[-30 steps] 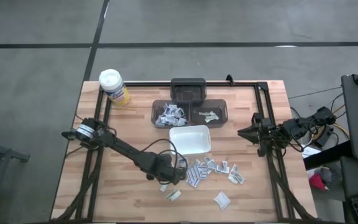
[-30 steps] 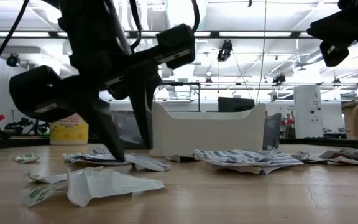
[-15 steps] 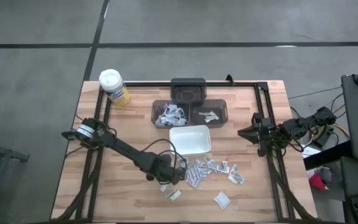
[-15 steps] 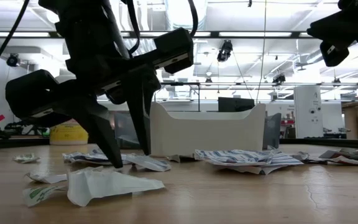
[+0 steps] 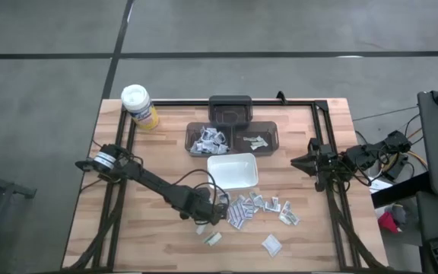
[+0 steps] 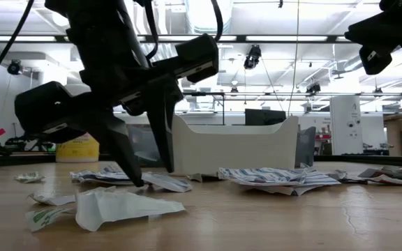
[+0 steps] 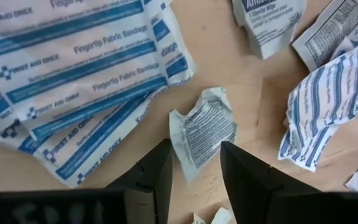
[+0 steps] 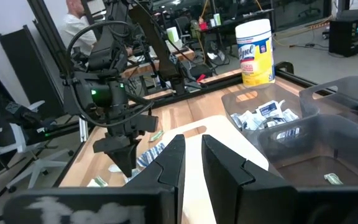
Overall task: Pick & Place First Aid Supplies
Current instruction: Put the alcohol pad into the bottom left black bin
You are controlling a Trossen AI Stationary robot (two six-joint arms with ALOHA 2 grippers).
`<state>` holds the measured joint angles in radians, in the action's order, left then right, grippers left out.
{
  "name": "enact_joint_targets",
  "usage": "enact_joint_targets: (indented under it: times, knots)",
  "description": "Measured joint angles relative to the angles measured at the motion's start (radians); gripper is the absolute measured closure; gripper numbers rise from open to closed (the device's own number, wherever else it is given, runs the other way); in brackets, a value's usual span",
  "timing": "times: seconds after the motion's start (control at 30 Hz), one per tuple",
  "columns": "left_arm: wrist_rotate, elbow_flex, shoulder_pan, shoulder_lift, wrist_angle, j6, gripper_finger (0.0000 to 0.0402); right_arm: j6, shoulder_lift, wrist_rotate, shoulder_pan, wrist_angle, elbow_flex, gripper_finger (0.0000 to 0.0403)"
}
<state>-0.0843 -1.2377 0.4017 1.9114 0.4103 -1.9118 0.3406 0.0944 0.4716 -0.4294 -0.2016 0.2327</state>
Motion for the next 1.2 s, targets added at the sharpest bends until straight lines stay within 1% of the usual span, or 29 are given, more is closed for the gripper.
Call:
enact_joint_targets:
  times: [0.37,0.43,0.53,0.63,0.67,0.73,0.87,0.97,1.03,1.1,1.2]
  knots:
    - [0.011,-0.001,-0.001,0.049,-0.050,0.009,0.0276,0.000,0.000,0.000,0.000,-0.001,0.000,0.0351]
    - [0.009,-0.001,-0.001,0.053,-0.050,0.019,0.0283,0.000,0.000,0.000,0.000,-0.002,0.000,0.0351]
    - [-0.026,-0.001,0.001,0.055,-0.043,0.032,0.0318,0.000,0.000,0.000,0.000,-0.002,0.000,0.0351]
    - [-0.040,-0.001,0.001,0.055,-0.043,0.079,0.0377,0.000,0.000,0.000,0.000,-0.002,0.000,0.0351]
    - [-0.044,-0.002,0.001,0.053,-0.044,0.092,0.0389,0.000,0.000,0.000,0.000,-0.002,0.000,0.0351]
    - [-0.051,-0.006,0.001,0.045,-0.043,0.125,0.0394,0.000,0.000,0.000,0.000,-0.002,0.000,0.0351]
    - [-0.073,-0.009,-0.003,-0.009,-0.035,0.187,0.0400,0.000,0.000,0.000,0.000,-0.002,0.000,0.0351]
    - [-0.086,-0.011,-0.002,-0.097,-0.025,0.226,0.0401,0.000,0.000,0.000,0.000,-0.002,0.000,0.0351]
    - [-0.113,-0.012,0.002,-0.156,-0.001,0.255,0.0401,0.000,0.000,0.000,0.000,-0.001,0.000,0.0351]
    - [-0.166,-0.011,0.004,-0.216,0.031,0.289,0.0401,0.000,0.000,0.000,0.000,-0.001,0.000,0.0351]
    - [-0.294,-0.011,0.008,-0.321,0.075,0.344,0.0401,0.000,-0.001,0.000,0.000,-0.001,0.000,0.0351]
